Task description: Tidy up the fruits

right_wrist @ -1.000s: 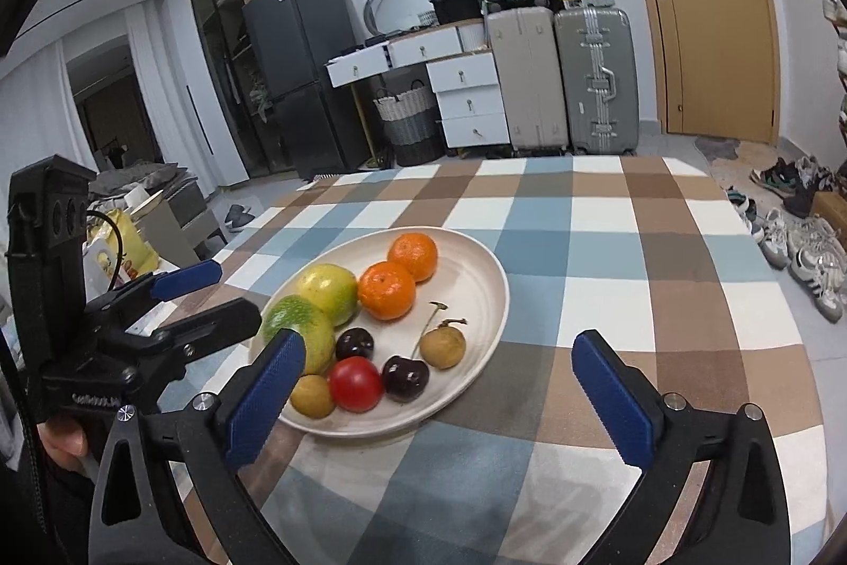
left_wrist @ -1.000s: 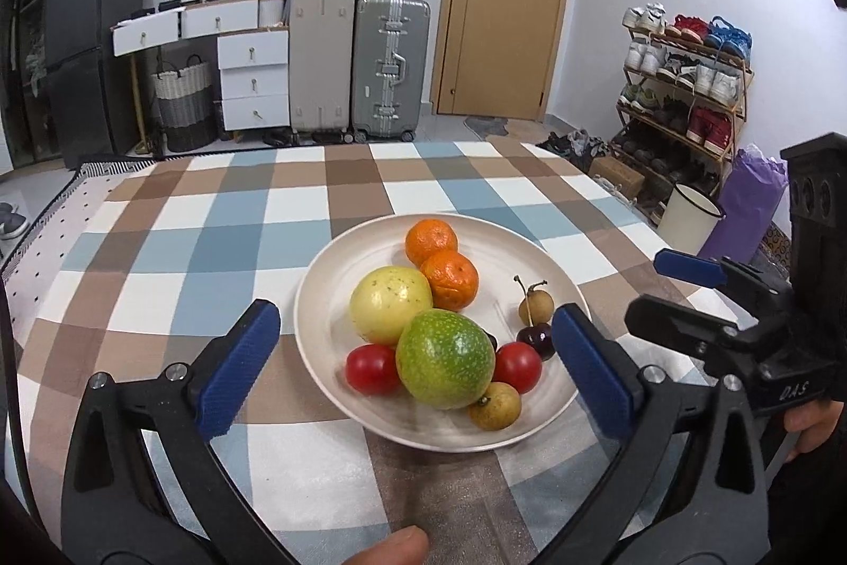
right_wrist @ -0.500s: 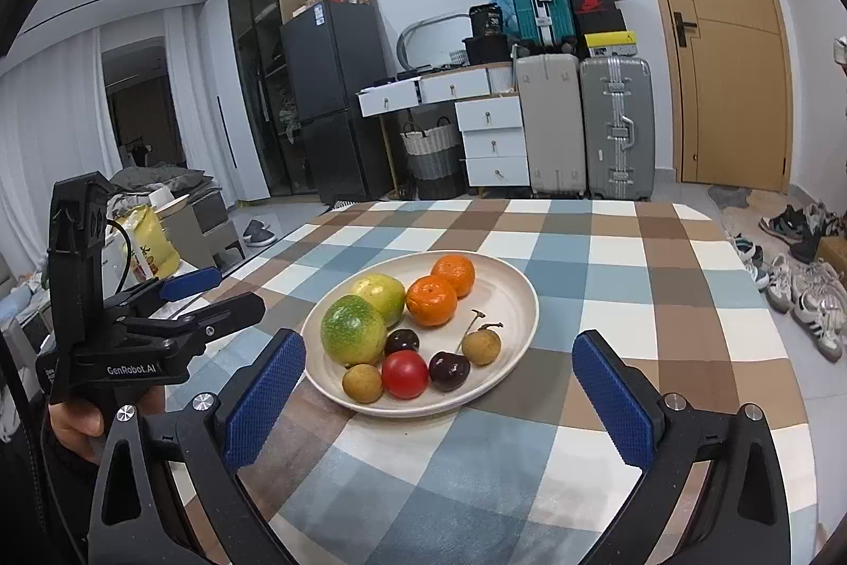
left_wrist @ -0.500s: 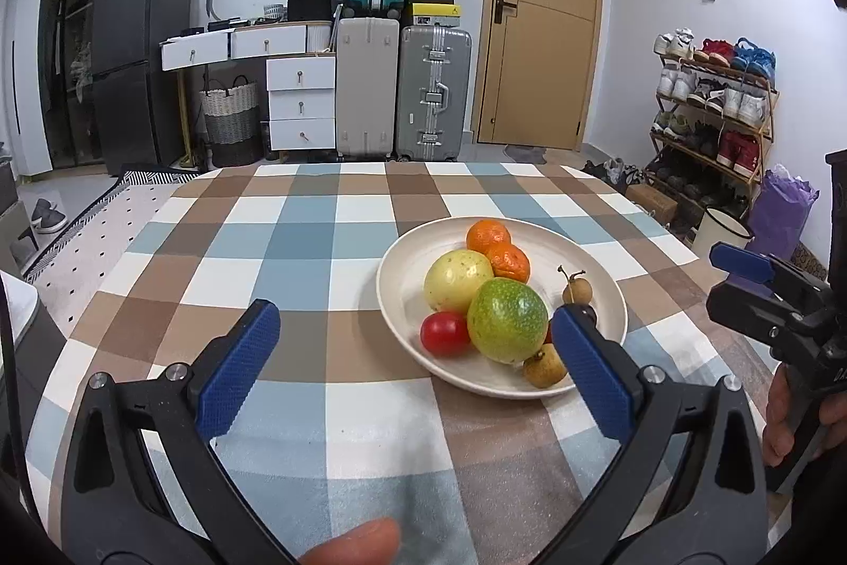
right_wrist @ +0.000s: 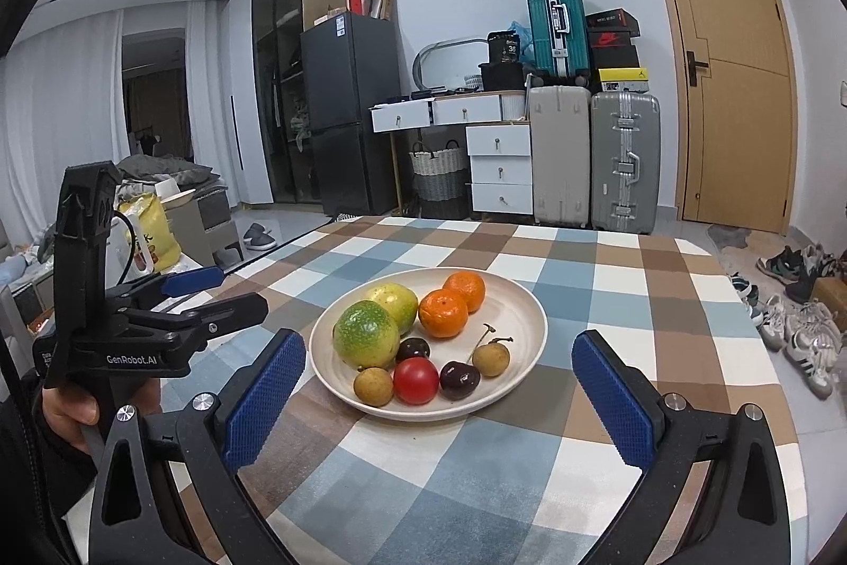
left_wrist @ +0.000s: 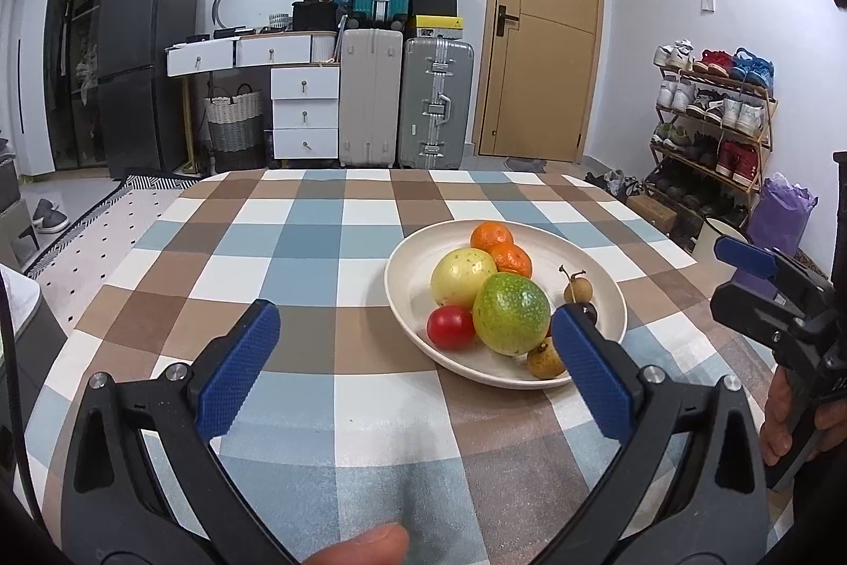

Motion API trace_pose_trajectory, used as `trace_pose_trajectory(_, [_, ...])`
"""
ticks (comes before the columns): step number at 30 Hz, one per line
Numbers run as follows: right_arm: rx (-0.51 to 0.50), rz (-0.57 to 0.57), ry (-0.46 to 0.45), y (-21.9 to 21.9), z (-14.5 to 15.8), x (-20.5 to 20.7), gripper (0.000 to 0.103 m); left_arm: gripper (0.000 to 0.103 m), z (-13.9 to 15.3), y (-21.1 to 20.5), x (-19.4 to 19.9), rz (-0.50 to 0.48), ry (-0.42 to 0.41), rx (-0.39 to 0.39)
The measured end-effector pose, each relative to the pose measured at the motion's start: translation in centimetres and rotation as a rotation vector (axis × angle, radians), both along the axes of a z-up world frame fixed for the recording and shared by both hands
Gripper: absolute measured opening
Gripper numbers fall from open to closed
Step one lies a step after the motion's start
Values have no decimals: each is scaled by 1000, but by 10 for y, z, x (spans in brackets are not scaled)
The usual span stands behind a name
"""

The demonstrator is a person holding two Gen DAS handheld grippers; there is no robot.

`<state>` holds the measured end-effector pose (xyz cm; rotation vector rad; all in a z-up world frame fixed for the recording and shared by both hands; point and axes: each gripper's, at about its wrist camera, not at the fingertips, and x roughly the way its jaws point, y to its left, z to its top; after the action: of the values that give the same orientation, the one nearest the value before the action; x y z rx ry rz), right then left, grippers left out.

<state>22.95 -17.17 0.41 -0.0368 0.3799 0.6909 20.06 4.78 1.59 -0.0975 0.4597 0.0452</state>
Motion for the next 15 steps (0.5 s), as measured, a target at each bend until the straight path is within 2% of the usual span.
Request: trace_pose_trajectory(15, [-4,-7,0,1,-2,3,103,102,2,-4,1,0,-2,-1])
